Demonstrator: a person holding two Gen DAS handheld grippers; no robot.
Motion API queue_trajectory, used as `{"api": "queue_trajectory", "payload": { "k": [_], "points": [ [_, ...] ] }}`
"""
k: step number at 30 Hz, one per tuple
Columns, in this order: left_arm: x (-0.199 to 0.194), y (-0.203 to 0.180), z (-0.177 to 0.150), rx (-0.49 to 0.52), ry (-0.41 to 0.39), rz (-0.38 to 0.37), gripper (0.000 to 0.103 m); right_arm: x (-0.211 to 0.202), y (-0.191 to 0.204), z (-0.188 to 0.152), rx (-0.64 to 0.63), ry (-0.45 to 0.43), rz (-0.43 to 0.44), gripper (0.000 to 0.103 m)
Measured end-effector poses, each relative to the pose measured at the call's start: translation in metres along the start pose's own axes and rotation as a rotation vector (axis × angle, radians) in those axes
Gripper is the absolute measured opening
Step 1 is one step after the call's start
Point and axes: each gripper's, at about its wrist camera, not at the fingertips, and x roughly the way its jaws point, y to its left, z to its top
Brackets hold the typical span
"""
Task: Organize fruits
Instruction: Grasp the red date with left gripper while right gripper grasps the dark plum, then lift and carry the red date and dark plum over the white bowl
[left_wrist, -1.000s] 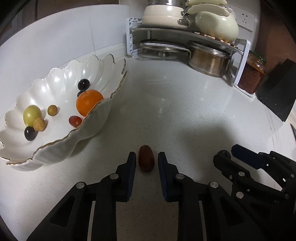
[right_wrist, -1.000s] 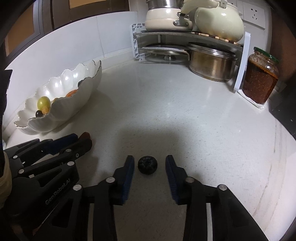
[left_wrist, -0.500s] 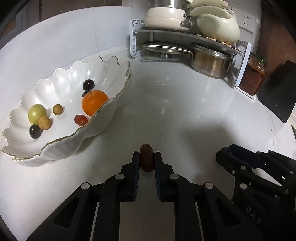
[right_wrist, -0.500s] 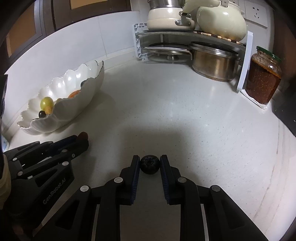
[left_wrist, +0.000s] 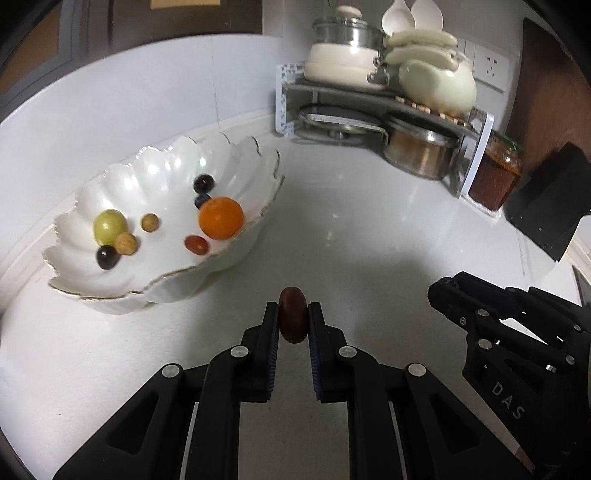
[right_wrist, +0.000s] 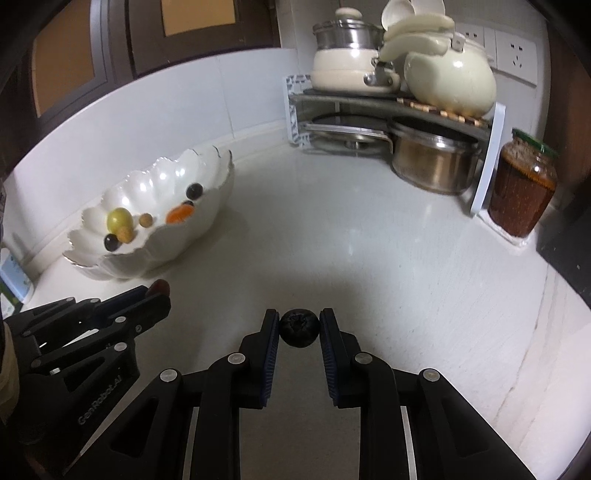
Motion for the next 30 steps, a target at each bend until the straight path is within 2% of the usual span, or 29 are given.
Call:
{"api": "queue_trajectory", "payload": {
  "k": [19,30],
  "points": [
    [-0.076,0.025,0.007,-0.079,-0.114,0.052,0.016,-0.058,0.035,0.025,-0.088,-0.118,0.067,0.024],
    [-0.111,0.05,0.014,-0.12,-0.185,0.113,0.016,-0.07,0.063,0.046,-0.139,-0.157,0.145,0.024]
  ]
}}
